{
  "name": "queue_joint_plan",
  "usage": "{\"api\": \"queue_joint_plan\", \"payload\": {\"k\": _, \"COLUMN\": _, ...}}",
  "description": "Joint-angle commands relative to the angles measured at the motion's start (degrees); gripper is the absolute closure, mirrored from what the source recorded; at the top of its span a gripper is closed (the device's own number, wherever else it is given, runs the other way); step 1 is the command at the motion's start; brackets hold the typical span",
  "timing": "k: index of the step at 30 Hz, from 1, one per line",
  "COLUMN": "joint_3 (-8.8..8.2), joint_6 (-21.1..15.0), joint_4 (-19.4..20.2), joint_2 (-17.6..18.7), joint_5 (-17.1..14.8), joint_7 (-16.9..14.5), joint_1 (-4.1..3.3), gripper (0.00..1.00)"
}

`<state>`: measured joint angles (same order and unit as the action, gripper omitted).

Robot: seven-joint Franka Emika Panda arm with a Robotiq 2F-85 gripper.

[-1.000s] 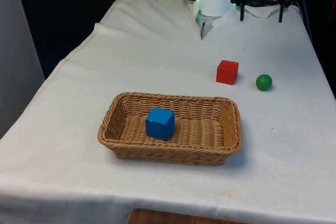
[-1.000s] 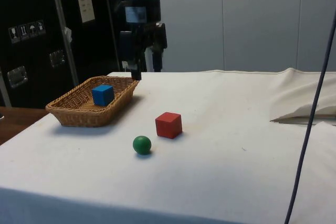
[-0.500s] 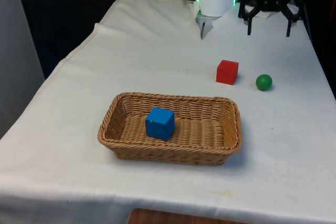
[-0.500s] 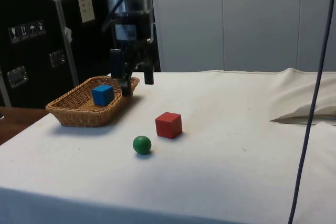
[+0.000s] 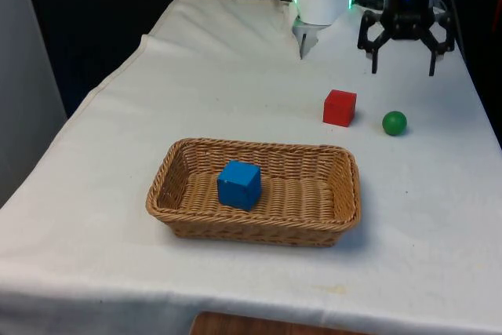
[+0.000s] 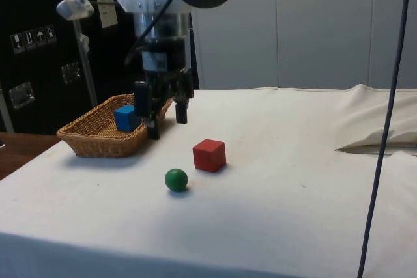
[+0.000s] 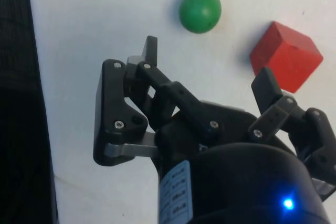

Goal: Place all non-red objects into the basket.

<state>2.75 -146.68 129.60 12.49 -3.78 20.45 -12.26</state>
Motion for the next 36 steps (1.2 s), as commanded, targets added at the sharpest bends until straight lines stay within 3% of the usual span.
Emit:
{"api": "queue_joint_plan", "payload": {"k": 1, "joint_3": 0.57, "joint_6": -1.3, "joint_4": 0.2, "joint_2": 0.5, "joint_5": -1.6, "joint_7": -1.0, "joint_1": 0.29, "gripper": 0.00}}
{"api": "queue_joint_plan", "payload": {"k": 7, "joint_3": 0.92, "joint_6": -4.2, "joint_4": 0.5, "joint_2": 2.3, "joint_5": -2.8, "joint_7": -1.9, "joint_1": 0.46, "gripper": 0.00}}
{"api": "queue_joint_plan", "payload": {"k": 8, "joint_3": 0.11, "joint_6": -3.1, "joint_4": 0.3, "joint_2": 2.0, "joint_5": -1.0, "joint_7": -0.7, "joint_1": 0.00, "gripper": 0.00}}
{"api": "queue_joint_plan", "payload": {"k": 9, "joint_3": 0.97, "joint_6": -4.7, "joint_4": 0.5, "joint_2": 2.7, "joint_5": -3.0, "joint_7": -2.1, "joint_1": 0.52, "gripper": 0.00}}
{"api": "queue_joint_plan", "payload": {"k": 15, "joint_3": 1.32, "joint_6": -7.3, "joint_4": 0.6, "joint_2": 4.6, "joint_5": -3.6, "joint_7": -2.4, "joint_1": 0.63, "gripper": 0.00}}
{"api": "queue_joint_plan", "payload": {"k": 16, "joint_3": 0.34, "joint_6": -6.3, "joint_4": 0.5, "joint_2": 4.4, "joint_5": -1.8, "joint_7": -1.3, "joint_1": 0.06, "gripper": 0.00}}
{"api": "queue_joint_plan", "payload": {"k": 17, "joint_3": 1.38, "joint_6": -7.6, "joint_4": 0.6, "joint_2": 5.0, "joint_5": -3.6, "joint_7": -2.3, "joint_1": 0.63, "gripper": 0.00}}
{"api": "queue_joint_plan", "payload": {"k": 19, "joint_3": 1.43, "joint_6": -8.3, "joint_4": 0.5, "joint_2": 5.8, "joint_5": -3.4, "joint_7": -2.1, "joint_1": 0.57, "gripper": 0.00}}
{"api": "queue_joint_plan", "payload": {"k": 25, "joint_3": 0.97, "joint_6": -8.5, "joint_4": 0.3, "joint_2": 6.9, "joint_5": -1.9, "joint_7": -1.0, "joint_1": 0.11, "gripper": 0.00}}
{"api": "queue_joint_plan", "payload": {"k": 36, "joint_3": 1.60, "joint_6": -10.0, "joint_4": -0.2, "joint_2": 9.7, "joint_5": -2.3, "joint_7": -1.2, "joint_1": 0.29, "gripper": 0.00}}
